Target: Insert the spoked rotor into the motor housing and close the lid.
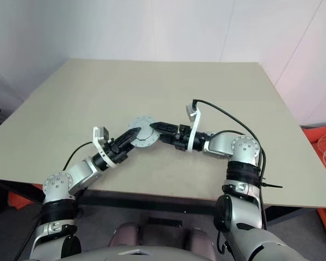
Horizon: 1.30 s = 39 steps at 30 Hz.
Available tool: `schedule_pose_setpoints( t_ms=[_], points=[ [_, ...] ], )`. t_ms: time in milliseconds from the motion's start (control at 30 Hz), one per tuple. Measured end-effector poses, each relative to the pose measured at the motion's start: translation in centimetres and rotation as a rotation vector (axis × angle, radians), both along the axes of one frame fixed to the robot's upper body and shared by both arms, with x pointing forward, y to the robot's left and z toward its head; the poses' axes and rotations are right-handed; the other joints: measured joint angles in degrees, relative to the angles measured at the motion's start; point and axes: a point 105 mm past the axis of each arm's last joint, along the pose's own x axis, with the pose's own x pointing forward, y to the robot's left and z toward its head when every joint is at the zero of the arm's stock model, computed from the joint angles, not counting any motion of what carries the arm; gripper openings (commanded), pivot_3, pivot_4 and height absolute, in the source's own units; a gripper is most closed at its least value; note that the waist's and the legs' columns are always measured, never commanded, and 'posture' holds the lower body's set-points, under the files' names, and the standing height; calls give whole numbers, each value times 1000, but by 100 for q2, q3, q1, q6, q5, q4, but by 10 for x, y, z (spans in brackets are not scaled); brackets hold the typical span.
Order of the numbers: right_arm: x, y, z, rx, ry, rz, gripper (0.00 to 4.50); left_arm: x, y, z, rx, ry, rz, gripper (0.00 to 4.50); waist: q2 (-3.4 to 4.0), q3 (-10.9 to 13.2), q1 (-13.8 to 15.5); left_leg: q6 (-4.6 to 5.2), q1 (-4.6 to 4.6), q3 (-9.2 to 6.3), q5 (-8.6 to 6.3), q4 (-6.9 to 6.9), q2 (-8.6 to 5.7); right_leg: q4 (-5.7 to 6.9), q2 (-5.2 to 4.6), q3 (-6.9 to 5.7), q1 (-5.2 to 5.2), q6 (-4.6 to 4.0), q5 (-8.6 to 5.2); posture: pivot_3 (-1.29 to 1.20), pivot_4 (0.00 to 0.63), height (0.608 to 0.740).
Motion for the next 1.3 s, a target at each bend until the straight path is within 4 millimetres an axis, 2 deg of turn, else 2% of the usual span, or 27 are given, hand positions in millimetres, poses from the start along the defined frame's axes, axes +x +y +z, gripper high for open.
schedule_pose_setpoints(
  t_ms=[100,200,333,433,567,667,767,967,1100,1300],
  points=[
    [1,-4,-5,-5,23,-15,4500,1,1,0,0,1,7,2071,-1,0,1,0,0,0,0,1,0,-1,-1,0,3,0,0,0,0,740],
    [2,-14,-20,-61,69,-47,4500,4,6,1,-6,-1,43,2071,-1,0,2,0,-1,-1,0,1,-1,-1,0,0,3,0,0,0,0,740],
    [6,-34,-35,-164,97,-108,4500,13,28,6,-20,-6,164,2071,-1,0,-6,-1,-1,-1,0,5,-3,2,1,0,4,-1,1,0,0,740],
    [11,-45,-38,-236,68,-134,4500,26,52,13,-24,-18,316,2071,-2,0,-7,-1,-1,-1,0,10,-3,1,4,-2,10,-2,-1,0,0,740],
    [14,-48,-32,-291,-17,-127,4500,51,89,21,2,-1,574,2071,-6,3,2,1,0,-4,0,22,-3,0,4,-3,18,-5,-2,0,0,740],
    [17,-47,-21,-336,-127,-111,4500,67,122,17,1,78,774,2071,-21,5,6,5,0,-5,-2,26,-3,-4,2,-3,23,3,3,0,0,740],
    [18,-44,-11,-403,-260,-80,4500,74,145,8,2,165,892,2071,-47,14,31,7,-3,-9,-4,28,-2,-5,3,-4,22,18,11,0,0,740],
    [12,-31,-1,-454,-432,14,4500,85,155,-1,-20,277,958,2071,-94,19,128,9,-9,-15,-5,34,-1,-3,2,-8,22,19,14,0,0,740],
    [8,-27,4,-439,-468,43,4500,91,160,-6,-26,349,984,2071,-98,18,131,9,-1,-16,-5,39,-1,-3,-1,-8,33,23,17,0,0,740],
    [7,-27,5,-438,-475,49,4500,89,165,-29,15,483,1022,2071,-107,23,124,9,1,-18,-5,40,0,0,2,-9,34,23,17,0,0,740]
  ],
)
